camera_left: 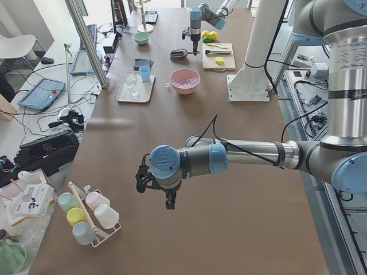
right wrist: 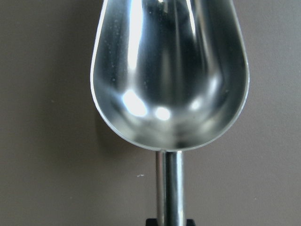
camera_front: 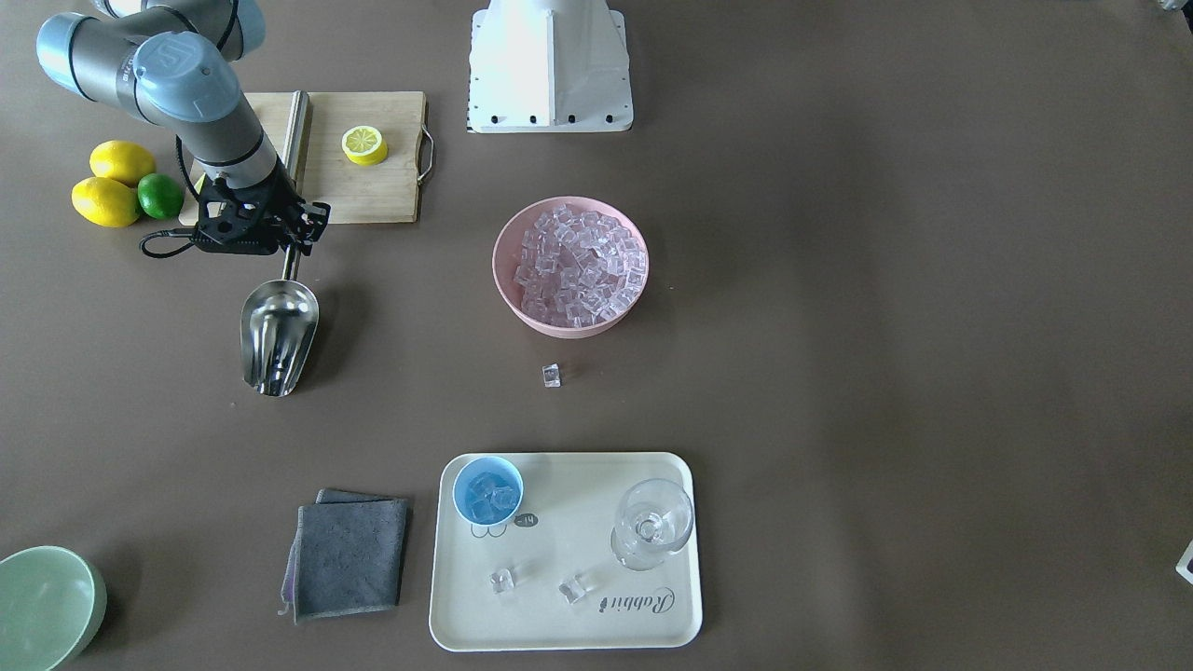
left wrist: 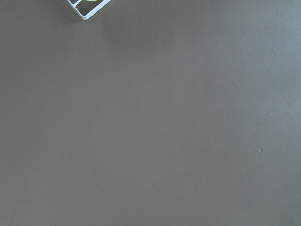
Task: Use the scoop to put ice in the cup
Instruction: 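Lower the scoop onto the table and open the right gripper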
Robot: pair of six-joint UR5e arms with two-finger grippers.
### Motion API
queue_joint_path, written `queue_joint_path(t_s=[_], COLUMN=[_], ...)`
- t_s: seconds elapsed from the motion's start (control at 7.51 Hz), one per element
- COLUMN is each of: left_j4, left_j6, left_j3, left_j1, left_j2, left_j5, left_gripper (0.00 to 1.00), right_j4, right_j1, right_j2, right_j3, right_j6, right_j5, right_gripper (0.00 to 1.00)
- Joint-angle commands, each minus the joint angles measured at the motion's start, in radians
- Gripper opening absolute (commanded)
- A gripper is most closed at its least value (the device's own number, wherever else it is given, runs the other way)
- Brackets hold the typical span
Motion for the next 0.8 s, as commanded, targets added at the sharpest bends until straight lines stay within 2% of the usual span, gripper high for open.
queue_joint_path(t_s=[0.0, 0.13, 0.27, 0.53, 0.67], left_j4=[0.001, 0.001, 0.004, 0.010, 0.004], left_j6=[-0.048, -0.048, -0.051, -0.050, -0.048], left_j3=[-0.055, -0.078, -0.088, -0.098, -0.094], left_j1=[0.047, 0.067, 0.070, 0.069, 0.069], left_j2=[-0.002, -0.002, -0.004, -0.012, -0.010], left_j5=[0.015, 0.069, 0.105, 0.188, 0.176], left_gripper=[0.98, 0.98, 0.98, 0.98, 0.98], right_j4=[0.001, 0.001, 0.001, 0.001, -0.001], right_j1=[0.000, 0.000, 0.000, 0.000, 0.001], right_j2=[0.002, 0.002, 0.006, 0.011, 0.011], right_j3=[-0.005, -0.005, -0.014, -0.019, -0.017], right_j6=[-0.015, -0.048, -0.055, -0.056, -0.056], right_j5=[0.009, 0.022, 0.019, 0.022, 0.022], right_gripper=[0.00, 0.28, 0.99, 1.00, 1.00])
